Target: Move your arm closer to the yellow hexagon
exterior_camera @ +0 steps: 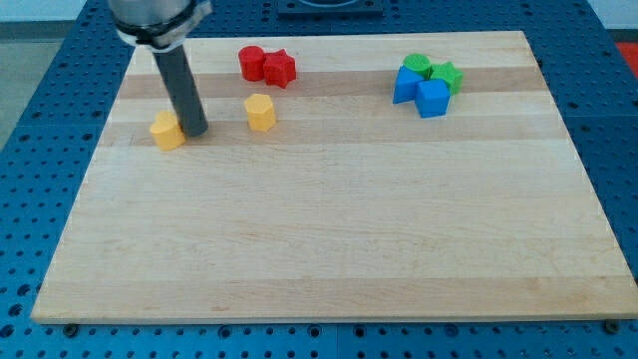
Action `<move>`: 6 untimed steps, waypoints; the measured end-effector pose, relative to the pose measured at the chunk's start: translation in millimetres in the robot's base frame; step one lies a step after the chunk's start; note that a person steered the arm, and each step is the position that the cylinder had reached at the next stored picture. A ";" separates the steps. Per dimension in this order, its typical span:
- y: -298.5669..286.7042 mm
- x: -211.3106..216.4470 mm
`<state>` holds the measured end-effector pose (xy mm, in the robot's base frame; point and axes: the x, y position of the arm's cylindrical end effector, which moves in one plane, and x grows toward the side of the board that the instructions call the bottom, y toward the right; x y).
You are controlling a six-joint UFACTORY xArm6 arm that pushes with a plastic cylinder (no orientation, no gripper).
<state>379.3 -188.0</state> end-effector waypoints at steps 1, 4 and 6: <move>-12.3 0.0; 46.9 -43.9; 79.2 -79.0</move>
